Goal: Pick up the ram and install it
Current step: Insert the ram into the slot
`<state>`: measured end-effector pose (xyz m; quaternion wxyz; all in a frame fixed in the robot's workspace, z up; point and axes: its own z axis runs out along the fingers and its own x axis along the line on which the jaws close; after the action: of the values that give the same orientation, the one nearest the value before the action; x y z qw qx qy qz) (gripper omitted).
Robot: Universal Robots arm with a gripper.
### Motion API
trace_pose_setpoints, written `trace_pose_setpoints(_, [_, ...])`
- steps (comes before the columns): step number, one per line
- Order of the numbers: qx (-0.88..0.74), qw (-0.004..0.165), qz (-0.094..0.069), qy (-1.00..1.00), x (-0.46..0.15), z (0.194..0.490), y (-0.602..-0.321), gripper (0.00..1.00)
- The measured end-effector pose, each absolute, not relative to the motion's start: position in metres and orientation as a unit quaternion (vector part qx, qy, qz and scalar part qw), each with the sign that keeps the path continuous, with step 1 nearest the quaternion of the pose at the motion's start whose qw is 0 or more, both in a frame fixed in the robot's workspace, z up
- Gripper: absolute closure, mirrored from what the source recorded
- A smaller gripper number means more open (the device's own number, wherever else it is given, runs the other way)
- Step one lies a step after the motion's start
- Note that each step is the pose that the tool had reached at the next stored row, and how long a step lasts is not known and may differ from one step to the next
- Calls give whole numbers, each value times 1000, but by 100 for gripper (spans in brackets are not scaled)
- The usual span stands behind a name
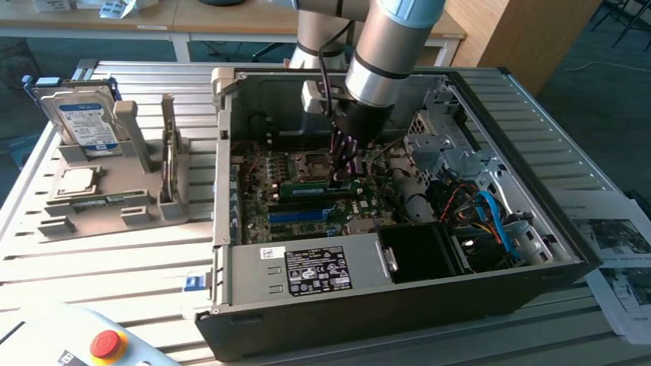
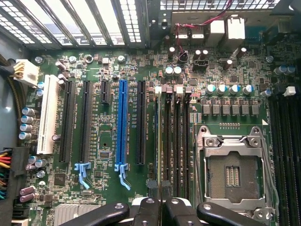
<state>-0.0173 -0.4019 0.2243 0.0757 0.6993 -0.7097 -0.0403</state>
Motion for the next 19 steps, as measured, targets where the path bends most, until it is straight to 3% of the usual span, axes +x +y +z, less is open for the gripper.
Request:
trace_pose_setpoints(13, [699,76,-40,-710,-17,223,-402,87])
trace_pose_setpoints(17, [699,76,-40,-710,-18,223,-402,76])
trace_pose_setpoints(18, [699,76,-40,-710,-18,223,-402,69])
trace_pose_setpoints(19, [699,76,-40,-710,-18,223,-402,69])
